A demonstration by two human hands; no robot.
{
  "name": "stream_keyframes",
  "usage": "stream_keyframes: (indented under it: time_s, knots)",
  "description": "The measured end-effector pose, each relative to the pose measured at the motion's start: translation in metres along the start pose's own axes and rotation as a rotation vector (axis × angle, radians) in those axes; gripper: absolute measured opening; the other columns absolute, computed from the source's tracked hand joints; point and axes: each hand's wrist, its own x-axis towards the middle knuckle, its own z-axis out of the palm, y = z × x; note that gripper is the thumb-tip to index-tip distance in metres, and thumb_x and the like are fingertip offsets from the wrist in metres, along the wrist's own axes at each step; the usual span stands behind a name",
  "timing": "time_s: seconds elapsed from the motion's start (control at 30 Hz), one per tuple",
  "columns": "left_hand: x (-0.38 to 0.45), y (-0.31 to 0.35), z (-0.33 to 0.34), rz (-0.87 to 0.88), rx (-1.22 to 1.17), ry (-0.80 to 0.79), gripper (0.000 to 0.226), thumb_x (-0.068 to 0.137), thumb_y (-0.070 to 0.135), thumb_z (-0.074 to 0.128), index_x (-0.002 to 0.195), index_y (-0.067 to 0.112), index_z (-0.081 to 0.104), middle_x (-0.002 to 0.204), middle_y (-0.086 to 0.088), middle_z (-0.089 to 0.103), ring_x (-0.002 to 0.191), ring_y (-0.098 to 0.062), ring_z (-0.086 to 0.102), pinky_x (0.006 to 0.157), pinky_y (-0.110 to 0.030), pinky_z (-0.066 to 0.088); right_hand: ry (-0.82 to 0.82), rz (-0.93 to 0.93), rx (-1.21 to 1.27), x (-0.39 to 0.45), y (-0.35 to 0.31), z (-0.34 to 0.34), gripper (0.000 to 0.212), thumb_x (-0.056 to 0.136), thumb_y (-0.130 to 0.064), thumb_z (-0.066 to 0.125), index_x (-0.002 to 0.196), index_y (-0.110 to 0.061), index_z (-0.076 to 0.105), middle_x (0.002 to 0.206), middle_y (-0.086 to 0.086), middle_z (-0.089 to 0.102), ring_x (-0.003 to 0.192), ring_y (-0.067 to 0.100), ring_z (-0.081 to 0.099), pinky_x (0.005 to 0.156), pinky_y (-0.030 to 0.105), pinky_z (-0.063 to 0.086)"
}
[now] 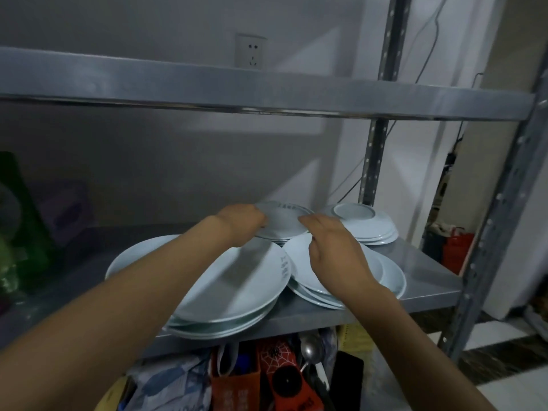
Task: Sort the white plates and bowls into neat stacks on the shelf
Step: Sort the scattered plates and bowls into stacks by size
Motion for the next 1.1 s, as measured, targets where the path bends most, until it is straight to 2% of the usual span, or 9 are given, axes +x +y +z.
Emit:
stream_keyframes:
  time_s: [0.07,0.27,0.33,0.4,0.53,0.6,0.7,0.9,1.1]
  knots:
    - [0.014,-0.004,0.005,0.007,-0.028,-0.017,0.043,0.089,0.004,0.047,0.128,0.018,0.057,0.134,-0.010,0.054,0.120,-0.032,0.053,0.098,-0.034,0.043,0.012,0.004,0.019,0.005,0.003,0.004,0.053,0.083,0.005,0.047,0.132,-0.013,0.053,0.134,0.007,0.055,0.122,0.027,0.048,0.100,0.036,0.043]
    - [0.051,0.000,0.021,0.019,-0.161,-0.084,0.015,0.088,0.011,0.052,0.086,0.016,0.066,0.095,-0.008,0.068,0.088,-0.028,0.061,0.079,-0.031,0.048,0.078,-0.002,0.102,0.012,0.014,0.007,0.044,0.084,0.005,0.048,0.123,-0.012,0.060,0.129,0.006,0.059,0.118,0.024,0.051,0.100,0.033,0.041]
    - [0.059,0.002,0.026,0.000,-0.174,-0.150,0.021,0.088,0.015,0.052,0.067,0.013,0.054,0.074,-0.006,0.057,0.072,-0.027,0.052,0.064,-0.029,0.040,0.132,0.004,0.142,0.011,0.014,0.007,0.041,0.083,0.005,0.049,0.118,-0.012,0.063,0.124,0.005,0.061,0.116,0.022,0.053,0.098,0.031,0.041]
    - [0.063,0.004,0.027,-0.020,-0.212,-0.173,0.030,0.086,0.013,0.051,0.057,0.015,0.042,0.068,-0.005,0.045,0.065,-0.022,0.042,0.054,-0.026,0.030,0.168,0.008,0.161,0.010,0.016,0.007,0.038,0.083,0.004,0.050,0.114,-0.013,0.064,0.120,0.004,0.063,0.113,0.020,0.053,0.097,0.028,0.040]
    - [0.065,0.015,0.023,-0.048,-0.158,-0.195,0.020,0.083,0.007,0.054,0.064,0.011,0.050,0.078,-0.026,0.049,0.067,-0.023,0.045,0.050,-0.023,0.026,0.181,0.028,0.185,0.010,0.023,0.008,0.034,0.084,0.000,0.050,0.111,-0.013,0.065,0.118,0.003,0.063,0.113,0.019,0.053,0.096,0.026,0.039]
    - [0.068,0.021,0.025,-0.043,-0.088,-0.202,0.014,0.081,0.007,0.059,0.069,0.013,0.060,0.081,-0.024,0.058,0.071,-0.030,0.054,0.056,-0.024,0.032,0.190,0.053,0.240,0.007,0.028,0.010,0.032,0.086,-0.002,0.049,0.110,-0.014,0.065,0.118,0.002,0.063,0.112,0.017,0.053,0.096,0.025,0.039]
    - [0.072,0.026,0.026,-0.034,-0.014,-0.192,0.012,0.078,0.005,0.061,0.083,0.011,0.070,0.076,-0.008,0.059,0.073,-0.027,0.057,0.063,-0.027,0.038,0.217,0.094,0.334,0.003,0.036,0.010,0.030,0.087,-0.003,0.049,0.108,-0.016,0.066,0.116,-0.002,0.063,0.111,0.014,0.054,0.096,0.026,0.042]
    - [0.072,0.023,0.024,-0.022,0.067,-0.121,0.021,0.080,0.007,0.060,0.098,0.010,0.071,0.099,-0.013,0.068,0.088,-0.030,0.064,0.070,-0.029,0.043,0.195,0.134,0.333,-0.005,0.042,0.008,0.027,0.087,-0.007,0.050,0.106,-0.017,0.067,0.114,-0.005,0.063,0.110,0.011,0.053,0.096,0.022,0.038]
    - [0.066,0.022,0.018,-0.024,0.073,-0.090,0.017,0.082,0.008,0.059,0.096,0.011,0.069,0.102,-0.014,0.068,0.087,-0.029,0.064,0.075,-0.032,0.049,0.235,0.207,0.372,-0.016,0.044,-0.002,0.024,0.088,-0.003,0.054,0.102,-0.018,0.068,0.107,-0.012,0.061,0.106,0.010,0.055,0.094,0.032,0.047]
